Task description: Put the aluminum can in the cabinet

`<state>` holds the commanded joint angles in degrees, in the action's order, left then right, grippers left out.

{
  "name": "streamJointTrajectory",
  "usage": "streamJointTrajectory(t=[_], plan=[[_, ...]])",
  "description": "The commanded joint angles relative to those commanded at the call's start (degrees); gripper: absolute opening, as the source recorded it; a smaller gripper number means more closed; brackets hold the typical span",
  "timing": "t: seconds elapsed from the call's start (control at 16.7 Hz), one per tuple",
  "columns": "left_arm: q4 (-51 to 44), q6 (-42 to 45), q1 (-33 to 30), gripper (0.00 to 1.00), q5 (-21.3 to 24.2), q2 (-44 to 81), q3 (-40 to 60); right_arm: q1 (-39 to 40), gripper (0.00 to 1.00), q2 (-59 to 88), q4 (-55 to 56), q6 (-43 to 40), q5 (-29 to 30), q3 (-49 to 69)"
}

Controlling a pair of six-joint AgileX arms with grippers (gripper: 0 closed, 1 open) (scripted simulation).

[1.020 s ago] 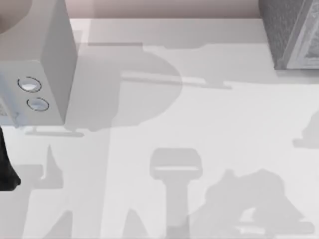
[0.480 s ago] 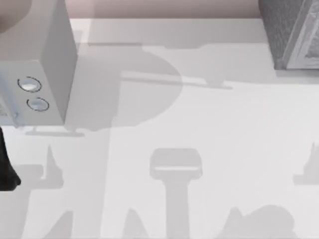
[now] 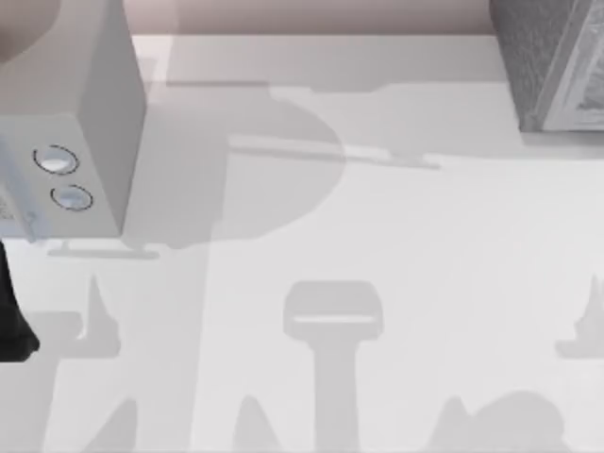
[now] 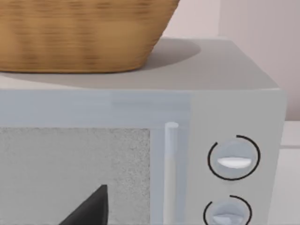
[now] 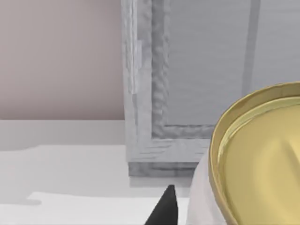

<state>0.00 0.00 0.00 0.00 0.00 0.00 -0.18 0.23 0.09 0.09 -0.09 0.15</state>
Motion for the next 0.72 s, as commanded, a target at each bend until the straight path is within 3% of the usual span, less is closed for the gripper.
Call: streamJointTrajectory(t=[0.36, 0.72], plan=[[0.00, 0.00, 0.00, 1.00, 0.00, 0.00, 0.00, 0.93, 0.00, 7.73, -2.21, 0.01, 1.41, 9.13], [0.00, 0.00, 0.00, 1.00, 0.00, 0.00, 0.00, 3.97, 0.00, 29.20, -9.04, 0.31, 4.62, 36.68]])
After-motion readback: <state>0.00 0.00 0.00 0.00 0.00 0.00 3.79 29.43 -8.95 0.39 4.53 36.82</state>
